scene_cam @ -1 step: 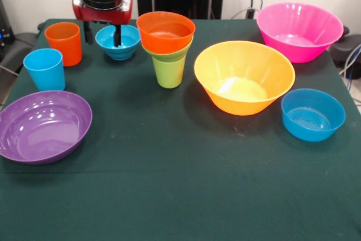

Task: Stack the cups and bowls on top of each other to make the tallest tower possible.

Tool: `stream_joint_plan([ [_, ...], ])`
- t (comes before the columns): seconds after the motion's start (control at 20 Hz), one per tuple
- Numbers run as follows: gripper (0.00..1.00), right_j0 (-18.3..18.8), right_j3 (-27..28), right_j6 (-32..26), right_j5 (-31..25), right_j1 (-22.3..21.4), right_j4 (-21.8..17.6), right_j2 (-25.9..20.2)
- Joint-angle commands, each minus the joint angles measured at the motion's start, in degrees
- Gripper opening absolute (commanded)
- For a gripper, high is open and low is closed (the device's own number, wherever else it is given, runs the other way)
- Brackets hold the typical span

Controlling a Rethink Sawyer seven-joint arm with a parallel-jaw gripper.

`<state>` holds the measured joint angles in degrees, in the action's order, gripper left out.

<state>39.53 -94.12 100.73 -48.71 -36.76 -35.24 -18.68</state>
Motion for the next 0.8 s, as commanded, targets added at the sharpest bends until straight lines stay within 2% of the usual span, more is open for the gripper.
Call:
stream_joint_plan([
  [0.05,1.0,1.77,-3.6,-6.95,3.98,2.09,1.23,-5.3],
  [0.25,1.0,3.46,-3.33,-7.98,3.46,2.18,1.59,-6.39],
  [0.55,1.0,7.52,-0.97,-12.86,0.77,2.07,0.48,-7.99],
  [0.6,1.0,11.75,6.58,-19.98,-3.73,4.87,0.13,-8.75],
  [0.8,1.0,12.75,7.27,-20.88,-5.3,4.36,-1.02,-10.09],
])
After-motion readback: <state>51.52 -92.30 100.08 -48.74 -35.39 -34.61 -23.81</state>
